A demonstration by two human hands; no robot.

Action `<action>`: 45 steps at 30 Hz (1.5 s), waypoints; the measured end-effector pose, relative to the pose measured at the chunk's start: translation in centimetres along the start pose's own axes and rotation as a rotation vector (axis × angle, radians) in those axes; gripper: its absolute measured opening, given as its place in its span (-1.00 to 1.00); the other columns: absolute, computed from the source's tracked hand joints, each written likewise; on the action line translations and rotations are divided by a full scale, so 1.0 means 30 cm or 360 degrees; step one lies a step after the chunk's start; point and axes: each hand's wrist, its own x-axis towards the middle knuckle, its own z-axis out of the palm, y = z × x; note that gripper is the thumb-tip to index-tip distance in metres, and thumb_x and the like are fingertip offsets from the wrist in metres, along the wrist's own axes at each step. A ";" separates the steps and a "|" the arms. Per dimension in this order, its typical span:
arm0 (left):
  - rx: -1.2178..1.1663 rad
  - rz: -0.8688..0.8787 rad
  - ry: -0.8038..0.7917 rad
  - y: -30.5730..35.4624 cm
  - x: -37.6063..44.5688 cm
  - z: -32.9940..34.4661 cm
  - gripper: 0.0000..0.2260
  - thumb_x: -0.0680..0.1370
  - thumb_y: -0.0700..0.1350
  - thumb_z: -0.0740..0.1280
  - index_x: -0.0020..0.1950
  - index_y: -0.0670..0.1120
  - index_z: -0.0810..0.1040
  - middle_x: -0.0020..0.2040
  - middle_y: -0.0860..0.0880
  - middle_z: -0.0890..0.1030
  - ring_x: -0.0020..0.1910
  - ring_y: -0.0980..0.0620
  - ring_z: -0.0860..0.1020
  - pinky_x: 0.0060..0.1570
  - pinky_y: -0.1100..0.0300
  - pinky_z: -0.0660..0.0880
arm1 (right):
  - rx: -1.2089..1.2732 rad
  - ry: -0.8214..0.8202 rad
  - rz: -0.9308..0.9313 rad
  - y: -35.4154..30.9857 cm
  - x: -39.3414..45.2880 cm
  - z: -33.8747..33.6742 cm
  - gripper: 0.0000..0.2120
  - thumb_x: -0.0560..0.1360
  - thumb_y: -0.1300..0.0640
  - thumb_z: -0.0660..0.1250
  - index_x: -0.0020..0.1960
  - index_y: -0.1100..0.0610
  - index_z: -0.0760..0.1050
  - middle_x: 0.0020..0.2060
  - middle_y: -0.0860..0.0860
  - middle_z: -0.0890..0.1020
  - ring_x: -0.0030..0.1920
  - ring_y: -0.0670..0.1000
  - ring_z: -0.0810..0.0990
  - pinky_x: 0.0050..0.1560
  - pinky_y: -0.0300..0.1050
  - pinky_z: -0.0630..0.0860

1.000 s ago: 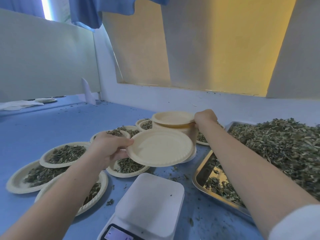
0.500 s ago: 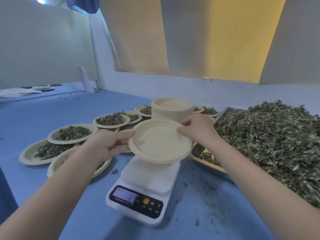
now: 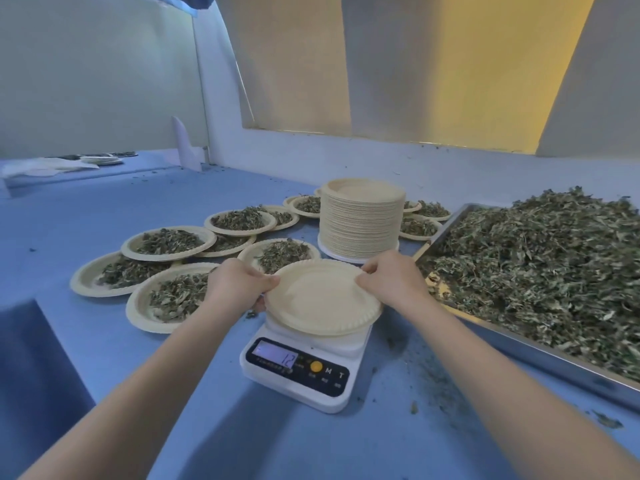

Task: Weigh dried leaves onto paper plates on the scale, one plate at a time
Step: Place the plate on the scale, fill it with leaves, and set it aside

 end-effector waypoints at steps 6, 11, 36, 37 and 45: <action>-0.0041 0.0007 0.0093 -0.039 0.020 0.001 -0.77 0.54 -0.05 0.33 -0.22 -0.16 0.62 -0.39 -0.12 0.56 -0.41 -0.07 0.47 -0.26 0.08 0.47 | -0.0005 0.0116 0.0001 -0.005 0.011 0.000 -0.61 0.51 -0.10 0.26 0.20 0.13 0.54 0.05 0.05 0.64 0.10 0.10 0.57 -0.01 -0.04 0.50; -0.0013 0.0142 0.0319 -0.079 -0.004 0.035 -0.83 0.55 -0.01 0.26 -0.13 -0.02 0.60 -0.28 -0.01 0.59 -0.26 0.00 0.50 -0.12 0.11 0.46 | 0.0252 0.0163 -0.0088 -0.025 0.010 -0.007 -0.68 0.51 -0.11 0.27 0.16 0.01 0.59 0.12 -0.05 0.63 0.15 0.00 0.54 0.00 -0.14 0.41; 0.0356 0.1156 -0.0032 0.286 -0.123 0.372 -0.83 0.49 -0.22 0.25 0.02 -0.09 0.58 -0.04 -0.03 0.59 -0.02 -0.03 0.53 -0.08 0.21 0.33 | 0.0147 0.0140 -0.0224 0.087 -0.033 -0.220 -0.74 0.48 0.10 0.31 0.15 -0.05 0.56 -0.09 -0.11 0.60 -0.05 -0.09 0.53 -0.07 -0.25 0.35; 0.0385 0.1172 -0.0108 0.321 -0.127 0.428 -0.81 0.48 -0.24 0.24 0.03 -0.11 0.57 0.00 -0.07 0.60 0.01 -0.06 0.52 -0.04 0.19 0.35 | 0.0066 0.0165 -0.0192 0.137 -0.032 -0.251 -0.71 0.46 0.13 0.30 0.17 -0.04 0.55 -0.07 -0.09 0.61 -0.06 -0.08 0.51 -0.08 -0.25 0.35; 0.1327 0.0737 -0.0829 0.442 -0.161 0.766 -0.73 0.47 -0.17 0.28 0.16 -0.18 0.46 0.19 -0.20 0.47 0.18 -0.21 0.44 0.02 0.05 0.37 | -0.0612 -0.0471 0.0384 0.537 -0.064 -0.386 -0.18 0.28 -0.20 0.49 0.45 0.01 0.29 0.28 0.06 0.51 0.23 0.08 0.50 0.13 -0.16 0.44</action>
